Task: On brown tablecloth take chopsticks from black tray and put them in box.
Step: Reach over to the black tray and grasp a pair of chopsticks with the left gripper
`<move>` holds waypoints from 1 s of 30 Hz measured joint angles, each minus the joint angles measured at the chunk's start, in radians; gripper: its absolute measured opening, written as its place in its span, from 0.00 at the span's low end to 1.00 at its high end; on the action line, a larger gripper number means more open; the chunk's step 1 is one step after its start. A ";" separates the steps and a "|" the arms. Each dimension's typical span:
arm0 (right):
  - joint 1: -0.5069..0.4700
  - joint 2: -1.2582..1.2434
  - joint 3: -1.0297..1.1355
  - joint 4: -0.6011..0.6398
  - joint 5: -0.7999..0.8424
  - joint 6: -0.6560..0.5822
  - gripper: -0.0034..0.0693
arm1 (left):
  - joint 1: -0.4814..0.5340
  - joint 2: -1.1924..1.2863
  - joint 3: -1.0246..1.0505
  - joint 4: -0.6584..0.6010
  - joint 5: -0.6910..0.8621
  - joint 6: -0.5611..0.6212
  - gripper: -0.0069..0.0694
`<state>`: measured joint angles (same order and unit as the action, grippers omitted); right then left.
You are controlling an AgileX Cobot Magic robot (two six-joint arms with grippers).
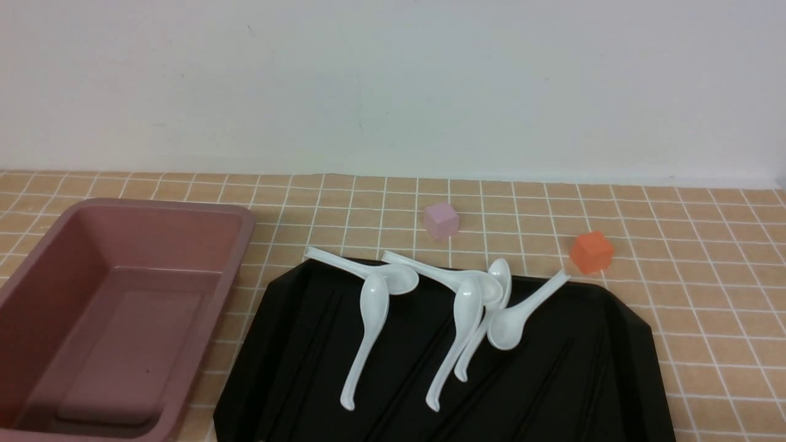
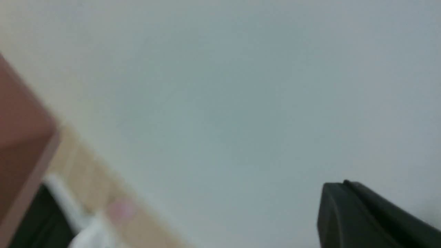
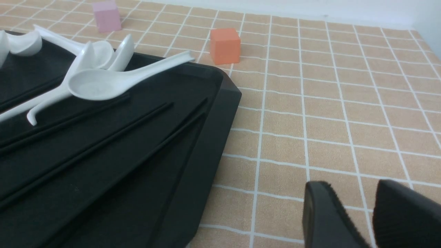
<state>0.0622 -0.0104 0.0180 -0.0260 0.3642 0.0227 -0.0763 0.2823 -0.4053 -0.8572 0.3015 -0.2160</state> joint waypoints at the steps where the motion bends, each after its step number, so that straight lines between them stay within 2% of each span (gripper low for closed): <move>1: 0.000 0.000 0.000 0.000 0.000 0.000 0.38 | 0.000 0.102 -0.052 0.039 0.124 0.025 0.07; 6: 0.000 0.000 0.000 0.000 0.000 0.000 0.38 | 0.000 0.547 -0.271 0.190 0.590 0.075 0.07; 8: 0.000 0.000 0.000 0.000 0.000 0.000 0.38 | -0.001 0.767 -0.392 0.235 0.718 0.151 0.07; 10: 0.000 0.000 0.000 0.000 0.000 0.000 0.38 | -0.021 0.945 -0.481 0.263 0.780 0.209 0.07; 14: 0.000 0.000 0.000 0.000 0.000 -0.001 0.38 | -0.124 1.106 -0.548 0.329 0.759 0.199 0.07; 16: 0.000 0.000 0.000 0.000 0.000 -0.001 0.38 | -0.226 1.188 -0.577 0.399 0.722 0.129 0.07; 22: 0.000 0.000 0.000 0.000 0.000 -0.001 0.38 | -0.365 1.315 -0.617 0.614 0.628 -0.048 0.10; 26: 0.000 0.000 0.000 0.000 0.000 -0.001 0.38 | -0.447 1.401 -0.670 0.818 0.614 -0.202 0.24; 28: 0.000 0.000 0.000 0.000 0.000 -0.001 0.38 | -0.465 1.420 -0.689 0.865 0.614 -0.239 0.30; 30: 0.000 0.000 0.000 0.000 0.000 -0.002 0.38 | -0.486 1.456 -0.723 0.925 0.609 -0.277 0.43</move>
<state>0.0622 -0.0104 0.0180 -0.0260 0.3645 0.0206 -0.5620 1.7381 -1.1287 0.0682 0.9108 -0.4934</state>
